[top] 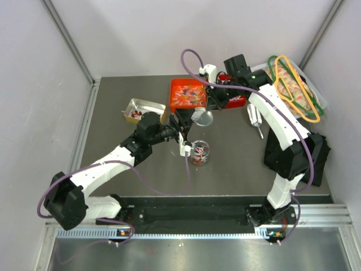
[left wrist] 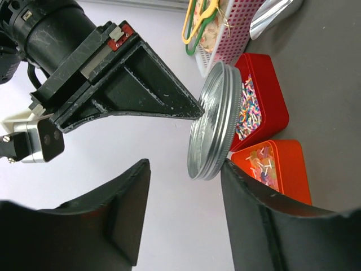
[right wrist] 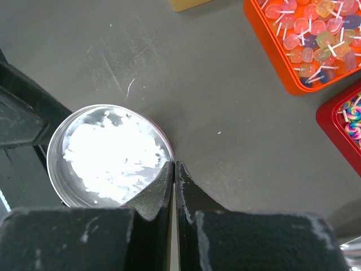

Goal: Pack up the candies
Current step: Pick up the bottle lid at the center of the board.

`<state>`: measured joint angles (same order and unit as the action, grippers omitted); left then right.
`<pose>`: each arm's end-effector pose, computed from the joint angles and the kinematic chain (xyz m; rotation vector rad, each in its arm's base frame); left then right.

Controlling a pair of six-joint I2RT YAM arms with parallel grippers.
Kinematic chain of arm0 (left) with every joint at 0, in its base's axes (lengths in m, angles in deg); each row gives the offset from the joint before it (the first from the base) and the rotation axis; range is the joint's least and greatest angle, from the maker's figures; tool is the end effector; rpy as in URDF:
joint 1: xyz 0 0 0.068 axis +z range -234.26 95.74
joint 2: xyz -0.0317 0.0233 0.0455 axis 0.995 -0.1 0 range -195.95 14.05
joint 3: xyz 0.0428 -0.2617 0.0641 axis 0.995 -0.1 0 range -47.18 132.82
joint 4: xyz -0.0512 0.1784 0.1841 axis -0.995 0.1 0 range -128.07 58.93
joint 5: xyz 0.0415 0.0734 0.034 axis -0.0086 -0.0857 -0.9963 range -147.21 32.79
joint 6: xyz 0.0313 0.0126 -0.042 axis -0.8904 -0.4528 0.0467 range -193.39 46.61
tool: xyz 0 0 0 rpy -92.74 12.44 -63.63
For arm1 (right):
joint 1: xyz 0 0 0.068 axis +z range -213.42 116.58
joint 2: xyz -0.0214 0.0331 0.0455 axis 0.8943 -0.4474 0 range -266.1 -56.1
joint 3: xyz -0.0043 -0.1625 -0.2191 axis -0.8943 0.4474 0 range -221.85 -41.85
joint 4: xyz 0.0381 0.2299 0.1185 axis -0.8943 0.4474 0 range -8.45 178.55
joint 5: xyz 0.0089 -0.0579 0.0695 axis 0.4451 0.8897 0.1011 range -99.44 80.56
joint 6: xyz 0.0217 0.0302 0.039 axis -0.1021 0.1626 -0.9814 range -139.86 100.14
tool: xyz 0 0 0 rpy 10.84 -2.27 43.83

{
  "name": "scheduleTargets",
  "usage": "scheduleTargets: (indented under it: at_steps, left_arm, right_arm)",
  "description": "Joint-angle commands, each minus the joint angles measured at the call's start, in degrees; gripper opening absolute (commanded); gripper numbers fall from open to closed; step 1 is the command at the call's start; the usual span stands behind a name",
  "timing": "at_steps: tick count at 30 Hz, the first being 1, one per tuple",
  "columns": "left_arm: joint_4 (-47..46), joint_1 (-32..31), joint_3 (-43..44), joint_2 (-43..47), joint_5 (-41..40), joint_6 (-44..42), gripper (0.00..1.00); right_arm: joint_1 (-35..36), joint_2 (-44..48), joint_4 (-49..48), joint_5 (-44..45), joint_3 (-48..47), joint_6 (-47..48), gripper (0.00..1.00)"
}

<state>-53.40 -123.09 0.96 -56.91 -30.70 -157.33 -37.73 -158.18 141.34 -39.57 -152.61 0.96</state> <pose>0.2142 -0.1929 0.3096 1.6182 0.4929 0.1969 0.3295 0.1783 0.3864 -1.1591 2.1187 0.6825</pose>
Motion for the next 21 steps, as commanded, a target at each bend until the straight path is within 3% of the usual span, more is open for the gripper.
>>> scheduleTargets:
  at_steps: [1,9,14,21]
  left_arm:
    - [-0.9,-0.8,-0.5,1.9,0.8,-1.3,0.57]
    - [0.9,-1.1,-0.2,1.4,0.2,-1.8,0.56]
    - [1.2,-1.4,-0.6,1.4,0.0,-2.2,0.37]
    - [1.4,-2.0,-0.9,1.5,-0.7,-1.9,0.22]
  right_arm:
    - [-0.3,-0.2,-0.1,-2.3,-3.7,0.2,0.0]
    - [-0.4,0.2,0.1,-2.0,-4.2,0.2,0.0]
    - [-0.4,0.2,-0.2,-1.8,-4.3,0.2,0.0]
    - [-0.5,0.4,-0.3,-1.3,-4.7,0.0,0.0]
